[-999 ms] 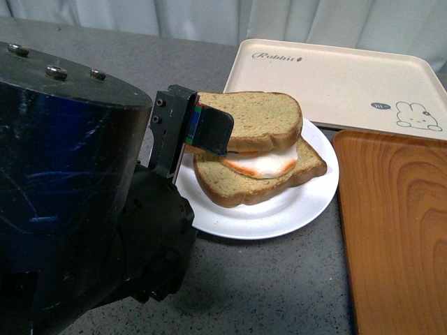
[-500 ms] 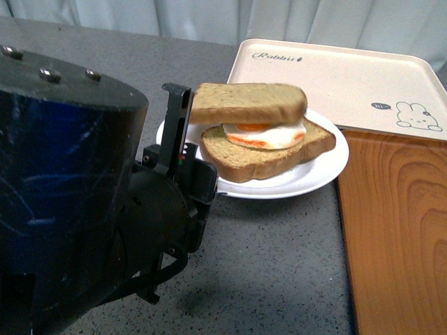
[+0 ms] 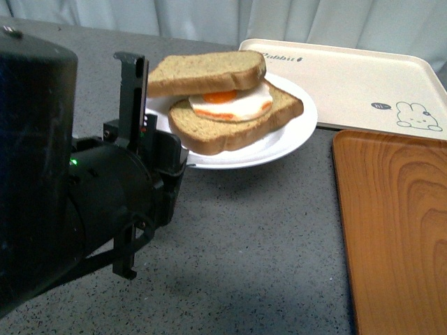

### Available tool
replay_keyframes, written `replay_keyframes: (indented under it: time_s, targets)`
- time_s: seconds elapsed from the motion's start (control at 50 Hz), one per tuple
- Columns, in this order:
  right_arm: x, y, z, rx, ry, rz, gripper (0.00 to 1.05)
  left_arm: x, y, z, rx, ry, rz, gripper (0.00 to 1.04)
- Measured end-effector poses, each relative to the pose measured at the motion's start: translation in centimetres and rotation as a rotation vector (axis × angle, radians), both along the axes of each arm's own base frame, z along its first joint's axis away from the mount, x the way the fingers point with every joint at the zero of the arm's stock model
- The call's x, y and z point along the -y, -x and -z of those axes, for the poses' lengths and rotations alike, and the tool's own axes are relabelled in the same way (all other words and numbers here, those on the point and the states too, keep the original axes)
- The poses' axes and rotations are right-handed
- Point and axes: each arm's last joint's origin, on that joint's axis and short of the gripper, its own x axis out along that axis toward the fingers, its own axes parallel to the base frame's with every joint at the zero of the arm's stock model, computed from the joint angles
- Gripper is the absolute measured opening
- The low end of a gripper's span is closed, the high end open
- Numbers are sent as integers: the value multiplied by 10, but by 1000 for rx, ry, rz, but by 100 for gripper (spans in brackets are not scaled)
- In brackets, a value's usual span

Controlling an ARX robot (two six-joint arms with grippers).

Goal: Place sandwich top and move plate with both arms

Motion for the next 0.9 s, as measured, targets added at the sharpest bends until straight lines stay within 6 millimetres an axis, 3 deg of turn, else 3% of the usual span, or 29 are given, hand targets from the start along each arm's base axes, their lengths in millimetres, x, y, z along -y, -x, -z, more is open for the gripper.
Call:
replay_keyframes:
  time_s: [0.3,0.659,0.899]
  targets:
    - [0,0,0,0,0,0,96,2,-39,-29,86,-72,-13,4]
    - [0,0,0,0,0,0,96,23,-75,-28,50,-245,8,4]
    - [0,0,0,0,0,0,96,52,-87,-32,57,-283,33,4]
